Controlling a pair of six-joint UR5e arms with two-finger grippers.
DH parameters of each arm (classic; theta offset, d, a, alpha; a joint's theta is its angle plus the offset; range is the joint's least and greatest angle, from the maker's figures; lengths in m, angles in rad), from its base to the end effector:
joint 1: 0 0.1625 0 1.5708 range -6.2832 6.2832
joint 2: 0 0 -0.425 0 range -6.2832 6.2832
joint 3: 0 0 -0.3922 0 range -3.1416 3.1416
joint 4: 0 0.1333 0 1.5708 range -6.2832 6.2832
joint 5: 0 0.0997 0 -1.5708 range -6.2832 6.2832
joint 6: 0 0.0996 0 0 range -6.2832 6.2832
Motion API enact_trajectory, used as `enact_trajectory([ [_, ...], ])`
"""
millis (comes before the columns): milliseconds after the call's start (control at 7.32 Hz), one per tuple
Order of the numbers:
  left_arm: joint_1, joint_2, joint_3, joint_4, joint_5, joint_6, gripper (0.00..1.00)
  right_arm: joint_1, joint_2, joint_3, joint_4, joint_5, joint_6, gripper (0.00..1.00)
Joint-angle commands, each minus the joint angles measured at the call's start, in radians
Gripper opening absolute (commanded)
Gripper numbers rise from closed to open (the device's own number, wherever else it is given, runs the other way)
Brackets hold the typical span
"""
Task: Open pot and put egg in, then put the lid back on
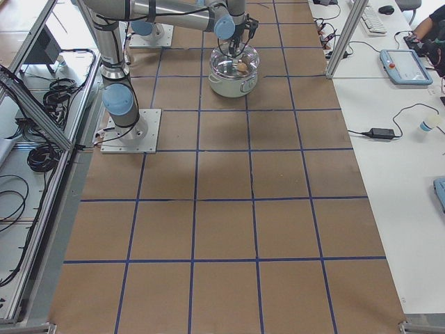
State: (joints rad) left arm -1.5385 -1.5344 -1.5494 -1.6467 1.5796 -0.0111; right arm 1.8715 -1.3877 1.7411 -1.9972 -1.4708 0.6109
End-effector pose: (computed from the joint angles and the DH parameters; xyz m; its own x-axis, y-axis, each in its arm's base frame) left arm -0.1171 -0.4780 0.5085 -0.9990 -0.0432 -0.0090 -0.0434 0.9989 0.0180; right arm 0.3003 -0.4848 0.3531 -0.9461 0.2993 -0.1234 0.3019 0.9533 -0.0026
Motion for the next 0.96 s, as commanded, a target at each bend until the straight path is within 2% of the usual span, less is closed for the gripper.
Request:
enact_trajectory([
  [0, 0.0, 0.0, -0.003, 0.001, -0.001, 0.006, 1.0, 0.0, 0.001, 0.0, 0.0, -0.003, -0.002, 0.4],
  [410, 0.0, 0.0, -0.006, 0.001, -0.003, 0.008, 1.0, -0.002, 0.001, 0.0, 0.0, -0.003, -0.002, 0.41],
  [820, 0.0, 0.0, -0.008, 0.004, -0.003, 0.01, 1.0, -0.002, 0.001, 0.0, 0.0, -0.005, -0.002, 0.46],
])
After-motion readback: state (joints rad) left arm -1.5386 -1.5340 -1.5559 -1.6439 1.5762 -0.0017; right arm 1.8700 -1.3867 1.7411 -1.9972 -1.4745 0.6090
